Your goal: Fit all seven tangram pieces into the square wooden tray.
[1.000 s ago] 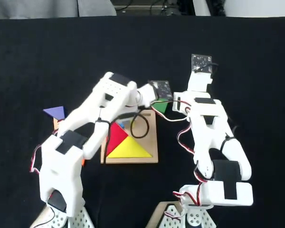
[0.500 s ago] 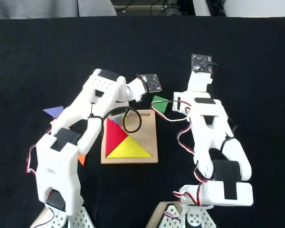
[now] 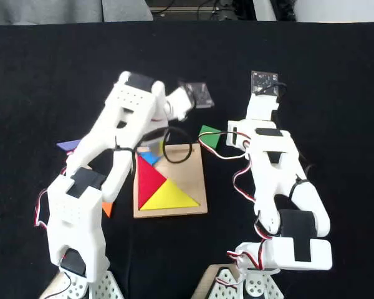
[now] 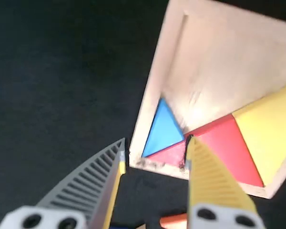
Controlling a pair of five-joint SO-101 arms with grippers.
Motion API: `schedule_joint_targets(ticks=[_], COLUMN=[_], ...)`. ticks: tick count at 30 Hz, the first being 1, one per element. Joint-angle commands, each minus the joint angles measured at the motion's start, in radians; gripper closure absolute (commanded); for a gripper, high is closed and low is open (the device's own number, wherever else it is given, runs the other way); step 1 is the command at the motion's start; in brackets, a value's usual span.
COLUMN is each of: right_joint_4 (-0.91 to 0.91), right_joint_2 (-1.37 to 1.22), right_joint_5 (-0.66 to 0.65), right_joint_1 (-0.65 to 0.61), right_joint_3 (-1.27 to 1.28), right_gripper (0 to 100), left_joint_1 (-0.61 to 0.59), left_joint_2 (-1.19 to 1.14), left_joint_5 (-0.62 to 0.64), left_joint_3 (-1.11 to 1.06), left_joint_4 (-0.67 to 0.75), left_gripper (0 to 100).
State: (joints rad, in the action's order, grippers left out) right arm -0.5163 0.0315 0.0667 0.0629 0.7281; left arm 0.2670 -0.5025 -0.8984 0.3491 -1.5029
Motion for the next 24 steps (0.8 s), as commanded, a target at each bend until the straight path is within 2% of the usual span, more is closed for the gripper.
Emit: schedule_joint_targets(ticks=[1, 3, 8, 14, 19, 24], right_joint_4=[0.02, 0.02, 0.02, 0.02, 0.02, 0.02], right_joint_2=[0.045, 0.045, 0.045, 0.045, 0.045, 0.045], right_joint_5=[-0.008, -0.008, -0.008, -0.008, -0.008, -0.008], right_joint_1=[-0.012, -0.012, -0.012, -0.012, -0.012, -0.012], right_joint_3=[-0.019, -0.019, -0.018, -0.019, -0.018, -0.018], right_gripper=[98.7, 98.7, 98.7, 98.7, 98.7, 98.7], left_joint_1=[0.002, 0.002, -0.039, -0.076, -0.243, -0.553], left_joint_2=[0.061, 0.063, 0.218, 0.508, 0.684, 0.81], left_joint_5=[0.046, 0.044, 0.157, 0.307, 0.494, 0.697], left_joint_3=[0.246, 0.361, 0.57, 0.591, 0.591, 0.581], left_joint_4=[-0.157, -0.256, -0.259, -0.258, -0.256, -0.258], left_gripper=[79, 79, 79, 79, 79, 79])
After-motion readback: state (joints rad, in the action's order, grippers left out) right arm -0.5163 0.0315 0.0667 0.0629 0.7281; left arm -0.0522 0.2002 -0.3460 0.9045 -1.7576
